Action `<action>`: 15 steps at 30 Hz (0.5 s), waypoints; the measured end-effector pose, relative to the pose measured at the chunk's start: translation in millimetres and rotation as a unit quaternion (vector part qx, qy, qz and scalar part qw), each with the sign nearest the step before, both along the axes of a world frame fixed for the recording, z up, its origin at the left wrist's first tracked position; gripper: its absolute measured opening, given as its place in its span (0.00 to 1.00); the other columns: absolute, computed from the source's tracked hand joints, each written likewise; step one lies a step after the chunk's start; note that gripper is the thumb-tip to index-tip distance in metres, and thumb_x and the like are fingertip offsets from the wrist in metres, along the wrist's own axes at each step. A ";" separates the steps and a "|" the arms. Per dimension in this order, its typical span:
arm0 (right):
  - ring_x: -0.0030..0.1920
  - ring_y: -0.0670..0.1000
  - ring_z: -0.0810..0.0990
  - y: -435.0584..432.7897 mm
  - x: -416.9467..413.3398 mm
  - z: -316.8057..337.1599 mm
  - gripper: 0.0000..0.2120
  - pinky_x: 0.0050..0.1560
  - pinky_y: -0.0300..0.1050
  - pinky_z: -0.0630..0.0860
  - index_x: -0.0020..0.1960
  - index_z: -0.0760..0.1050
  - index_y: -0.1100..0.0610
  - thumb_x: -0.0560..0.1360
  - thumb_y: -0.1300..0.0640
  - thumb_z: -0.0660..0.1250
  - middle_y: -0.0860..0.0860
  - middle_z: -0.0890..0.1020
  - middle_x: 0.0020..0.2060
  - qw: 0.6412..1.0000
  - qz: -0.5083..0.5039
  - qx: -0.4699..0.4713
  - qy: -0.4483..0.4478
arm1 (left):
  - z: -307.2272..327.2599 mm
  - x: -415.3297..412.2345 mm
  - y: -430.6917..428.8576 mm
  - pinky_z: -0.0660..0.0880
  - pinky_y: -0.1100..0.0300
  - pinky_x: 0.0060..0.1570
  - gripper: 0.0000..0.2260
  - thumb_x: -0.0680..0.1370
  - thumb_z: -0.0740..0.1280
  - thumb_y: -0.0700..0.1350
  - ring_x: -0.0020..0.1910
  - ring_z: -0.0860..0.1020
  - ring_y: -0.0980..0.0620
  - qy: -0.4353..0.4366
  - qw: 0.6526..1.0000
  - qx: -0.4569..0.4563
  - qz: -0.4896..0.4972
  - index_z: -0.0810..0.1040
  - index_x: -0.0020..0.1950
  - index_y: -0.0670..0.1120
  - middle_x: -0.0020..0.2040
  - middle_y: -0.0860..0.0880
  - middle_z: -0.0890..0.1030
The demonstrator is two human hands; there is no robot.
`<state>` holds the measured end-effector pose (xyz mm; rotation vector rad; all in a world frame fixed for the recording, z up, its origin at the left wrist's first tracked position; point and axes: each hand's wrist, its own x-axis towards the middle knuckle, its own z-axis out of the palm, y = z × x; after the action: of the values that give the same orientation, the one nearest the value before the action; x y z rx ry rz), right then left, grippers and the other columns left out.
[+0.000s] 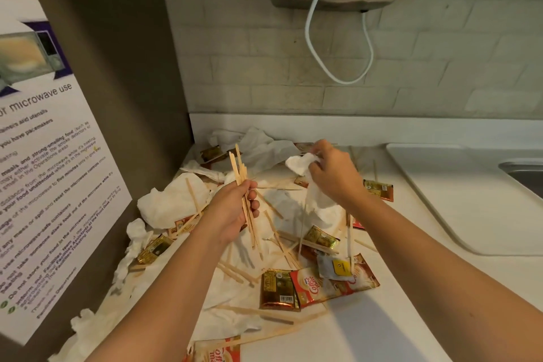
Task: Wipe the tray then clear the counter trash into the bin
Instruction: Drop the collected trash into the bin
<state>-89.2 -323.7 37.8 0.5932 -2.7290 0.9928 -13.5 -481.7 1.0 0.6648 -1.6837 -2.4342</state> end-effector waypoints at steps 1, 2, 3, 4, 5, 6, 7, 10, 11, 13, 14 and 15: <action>0.43 0.52 0.75 -3.9 2.1 4.6 0.13 0.43 0.48 0.75 0.62 0.72 0.59 0.78 0.61 0.57 0.57 0.79 0.51 1.000 0.021 -0.006 -0.004 | 2.4 0.5 -1.4 0.65 0.61 0.31 0.12 0.83 0.53 0.41 0.28 0.66 0.53 0.004 1.000 -0.010 0.006 0.71 0.42 0.43 0.32 0.48 0.68; 0.42 0.52 0.75 -8.2 4.6 8.2 0.13 0.42 0.46 0.73 0.60 0.74 0.60 0.78 0.61 0.57 0.57 0.80 0.49 0.999 0.044 -0.014 -0.007 | 4.4 0.5 -3.2 0.65 0.61 0.31 0.12 0.83 0.54 0.41 0.29 0.66 0.53 0.006 1.000 -0.020 0.015 0.71 0.42 0.43 0.33 0.47 0.69; 0.42 0.52 0.74 -12.7 7.5 11.0 0.13 0.41 0.44 0.71 0.58 0.75 0.61 0.78 0.62 0.57 0.57 0.80 0.47 0.997 0.067 -0.022 -0.012 | 6.6 0.5 -5.3 0.66 0.61 0.32 0.12 0.83 0.54 0.42 0.31 0.67 0.53 0.006 0.999 -0.034 0.026 0.71 0.41 0.43 0.35 0.47 0.70; 0.41 0.52 0.74 -17.1 9.9 12.3 0.12 0.39 0.42 0.68 0.56 0.76 0.62 0.78 0.63 0.57 0.58 0.80 0.45 0.996 0.086 -0.029 -0.020 | 8.0 0.0 -7.2 0.67 0.61 0.34 0.12 0.82 0.55 0.43 0.33 0.68 0.53 0.002 0.998 -0.052 0.035 0.72 0.41 0.44 0.37 0.47 0.72; 0.40 0.51 0.73 -22.0 12.6 12.7 0.12 0.37 0.42 0.67 0.54 0.76 0.63 0.78 0.63 0.56 0.58 0.80 0.44 0.993 0.104 -0.037 -0.031 | 9.1 -0.5 -9.7 0.69 0.60 0.36 0.12 0.82 0.55 0.44 0.36 0.70 0.52 -0.004 0.996 -0.073 0.044 0.72 0.42 0.45 0.40 0.47 0.74; 0.37 0.50 0.73 -26.9 14.8 12.4 0.11 0.35 0.42 0.66 0.53 0.76 0.63 0.78 0.63 0.56 0.57 0.79 0.41 0.991 0.121 -0.046 -0.046 | 9.6 -1.0 -11.7 0.70 0.60 0.38 0.11 0.82 0.56 0.46 0.39 0.72 0.52 -0.007 0.995 -0.088 0.046 0.72 0.42 0.46 0.42 0.47 0.76; 0.34 0.48 0.71 -31.9 17.1 11.3 0.10 0.34 0.41 0.65 0.53 0.75 0.61 0.78 0.63 0.56 0.53 0.77 0.38 0.987 0.137 -0.059 -0.064 | 10.2 -1.0 -12.9 0.72 0.59 0.40 0.11 0.82 0.56 0.47 0.41 0.74 0.51 -0.005 0.995 -0.092 0.042 0.72 0.43 0.47 0.43 0.48 0.77; 0.30 0.46 0.67 -46.8 21.7 2.3 0.05 0.31 0.39 0.64 0.52 0.70 0.55 0.78 0.62 0.57 0.48 0.71 0.32 0.972 0.164 -0.114 -0.121 | 11.9 3.6 -12.6 0.76 0.53 0.46 0.12 0.81 0.57 0.51 0.44 0.79 0.49 0.013 0.998 -0.051 -0.026 0.75 0.52 0.45 0.45 0.47 0.80; 0.31 0.46 0.67 -51.0 22.7 -1.8 0.03 0.32 0.39 0.64 0.51 0.68 0.55 0.78 0.61 0.58 0.49 0.70 0.33 0.969 0.165 -0.129 -0.134 | 12.1 5.6 -11.4 0.77 0.52 0.45 0.13 0.80 0.59 0.52 0.43 0.80 0.49 0.019 0.997 -0.051 -0.057 0.76 0.56 0.45 0.46 0.46 0.81; 0.33 0.46 0.68 -58.3 24.6 -8.1 0.02 0.33 0.39 0.65 0.47 0.67 0.54 0.78 0.60 0.60 0.49 0.71 0.35 0.963 0.156 -0.152 -0.159 | 9.7 8.6 -11.2 0.79 0.53 0.43 0.16 0.78 0.63 0.52 0.43 0.81 0.49 0.025 0.994 -0.062 -0.085 0.76 0.60 0.45 0.48 0.44 0.82; 0.34 0.46 0.68 -60.8 25.0 -10.6 0.03 0.33 0.38 0.65 0.45 0.68 0.54 0.78 0.60 0.61 0.48 0.71 0.35 0.959 0.153 -0.163 -0.174 | 7.9 9.1 -11.9 0.79 0.52 0.45 0.17 0.76 0.66 0.51 0.45 0.81 0.47 0.026 0.995 -0.059 -0.083 0.75 0.61 0.43 0.50 0.42 0.82; 0.34 0.45 0.69 -62.2 25.1 -12.3 0.04 0.32 0.37 0.65 0.44 0.68 0.55 0.78 0.60 0.61 0.48 0.72 0.35 0.955 0.151 -0.168 -0.194 | 5.9 8.8 -12.7 0.79 0.50 0.49 0.18 0.76 0.67 0.48 0.49 0.81 0.45 0.028 0.995 -0.048 -0.077 0.74 0.62 0.42 0.52 0.41 0.82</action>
<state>-64.1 -385.9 25.5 0.8425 -2.7292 1.7748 -4.7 -494.4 6.9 0.4664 -1.8810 -2.4270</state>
